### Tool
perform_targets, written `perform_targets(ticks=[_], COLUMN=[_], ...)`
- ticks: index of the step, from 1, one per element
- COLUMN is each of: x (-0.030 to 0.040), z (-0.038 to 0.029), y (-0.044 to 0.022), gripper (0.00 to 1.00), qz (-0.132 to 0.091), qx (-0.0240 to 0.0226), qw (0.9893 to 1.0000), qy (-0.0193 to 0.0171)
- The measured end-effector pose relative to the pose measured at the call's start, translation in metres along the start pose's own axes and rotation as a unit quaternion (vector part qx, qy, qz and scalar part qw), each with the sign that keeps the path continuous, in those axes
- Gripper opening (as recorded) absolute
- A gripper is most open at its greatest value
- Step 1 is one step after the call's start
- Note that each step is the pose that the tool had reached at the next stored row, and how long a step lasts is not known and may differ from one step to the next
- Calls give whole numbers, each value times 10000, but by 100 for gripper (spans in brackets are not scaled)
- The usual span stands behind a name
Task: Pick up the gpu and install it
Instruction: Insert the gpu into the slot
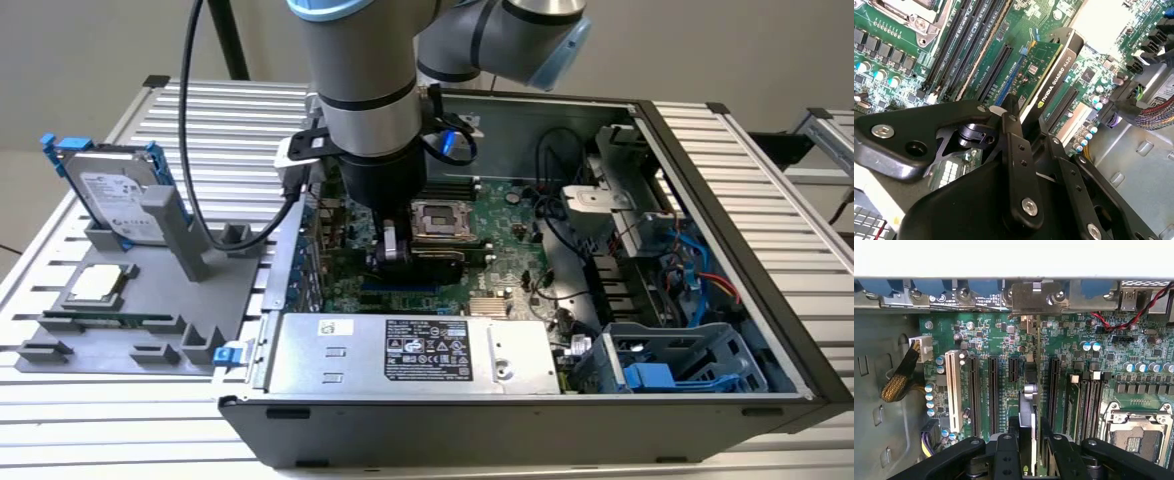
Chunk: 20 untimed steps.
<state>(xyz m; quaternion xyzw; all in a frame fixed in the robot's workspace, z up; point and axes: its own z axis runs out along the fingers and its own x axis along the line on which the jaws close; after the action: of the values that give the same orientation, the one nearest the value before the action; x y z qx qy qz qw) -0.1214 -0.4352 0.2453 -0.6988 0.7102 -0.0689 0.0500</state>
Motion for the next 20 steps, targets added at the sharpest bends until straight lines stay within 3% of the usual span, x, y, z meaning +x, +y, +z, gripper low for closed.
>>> perform_targets(ticks=[9, 17, 20], x=[0, 6, 2], z=[-1, -26, -28], y=[0, -5, -3], gripper=[0, 0, 0], qz=[11, 210, 246], qx=[0, -5, -7], qw=[10000, 9998, 9997], qy=[1, 48, 42])
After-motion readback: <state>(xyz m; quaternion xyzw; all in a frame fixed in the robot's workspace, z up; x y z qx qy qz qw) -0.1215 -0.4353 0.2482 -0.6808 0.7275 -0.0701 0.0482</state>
